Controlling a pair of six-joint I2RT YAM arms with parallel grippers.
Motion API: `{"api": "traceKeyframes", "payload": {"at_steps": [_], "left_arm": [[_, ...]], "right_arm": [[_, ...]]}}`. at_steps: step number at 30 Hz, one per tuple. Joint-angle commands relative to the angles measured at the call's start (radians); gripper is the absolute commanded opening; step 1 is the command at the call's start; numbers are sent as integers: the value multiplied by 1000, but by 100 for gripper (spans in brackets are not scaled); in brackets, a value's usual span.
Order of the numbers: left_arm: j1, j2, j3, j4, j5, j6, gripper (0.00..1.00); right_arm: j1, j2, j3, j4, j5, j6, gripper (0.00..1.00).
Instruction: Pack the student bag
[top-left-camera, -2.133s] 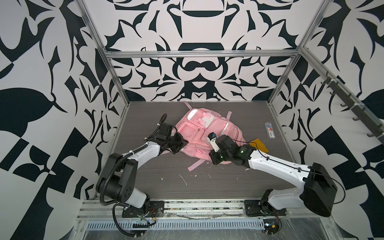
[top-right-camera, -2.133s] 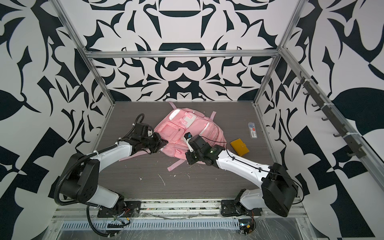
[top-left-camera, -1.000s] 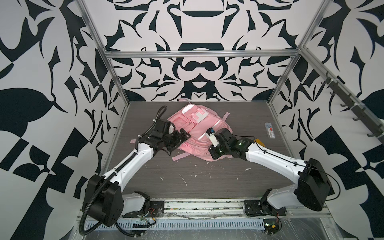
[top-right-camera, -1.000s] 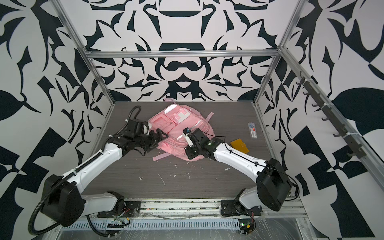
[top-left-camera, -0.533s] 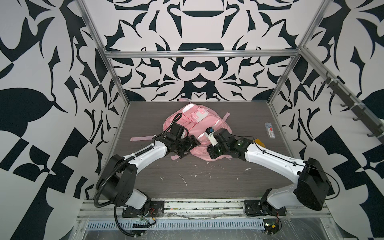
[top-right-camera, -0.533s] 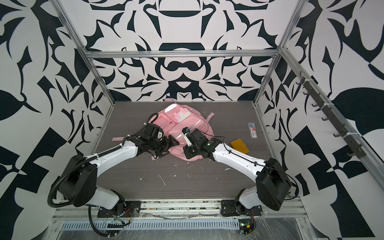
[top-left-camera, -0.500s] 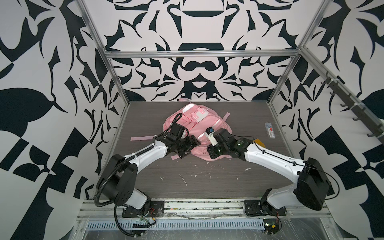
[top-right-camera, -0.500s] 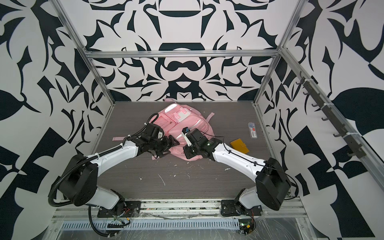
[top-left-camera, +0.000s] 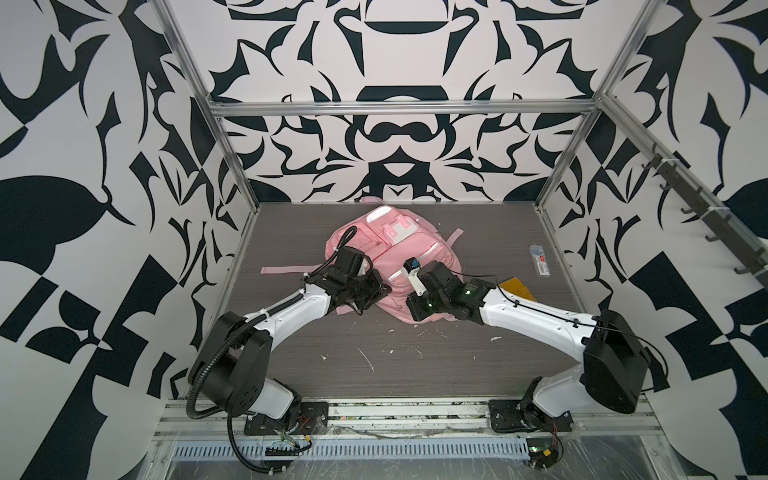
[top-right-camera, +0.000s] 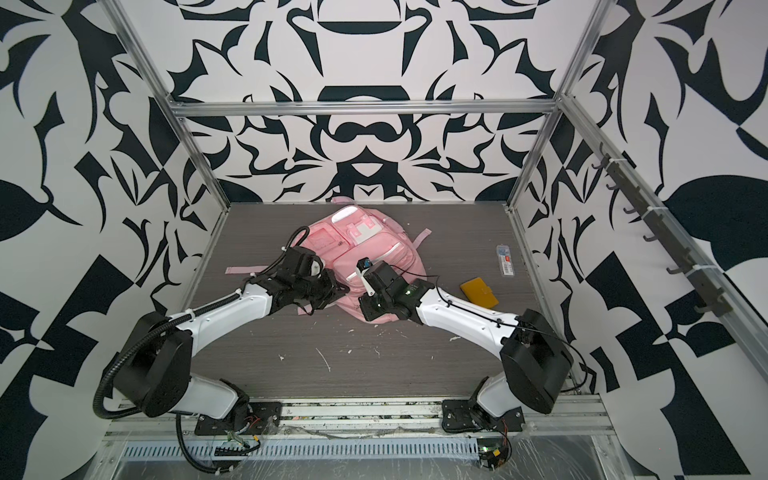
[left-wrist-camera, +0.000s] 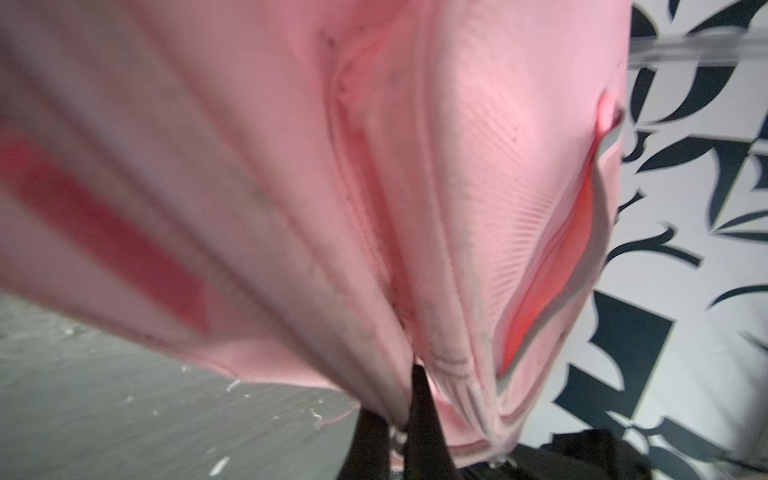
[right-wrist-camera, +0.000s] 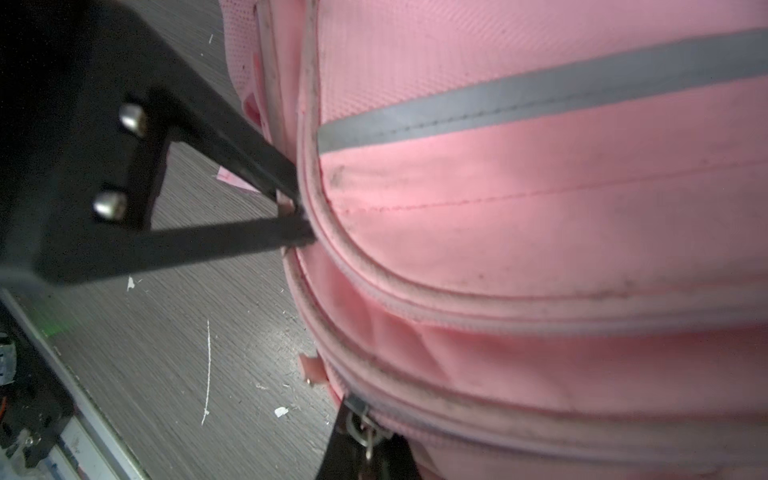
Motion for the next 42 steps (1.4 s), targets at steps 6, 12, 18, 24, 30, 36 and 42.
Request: {"api": "traceKeyframes", "payload": {"at_steps": [6,12,18,24,30,36,42], "left_arm": [[188,-47,-30,-101,-30,136,0],[286,-137,-68,-190,-73,226,0],[413,-174,-73,-283,-81,326,0],[520,-146,-39,-308,-55,409,0],[541,-82,22,-341,-76,481,5],[433,-140,73,-474,-102,505,83],[340,-351,29,-618,-96,400,84]], "right_arm": [[-1,-177,-49,-53,63,-8,0],[-99,-203,-76,-90,50,42,0],[-192,-208,-74,-70,-1,39,0],[-228,-197,-67,-63,-31,-14,0],[-224,-171,-59,-58,-96,-78,0],[-215,-149,-50,-19,-177,-64,0],[-166,-102,4,-8,-188,-42,0]]}}
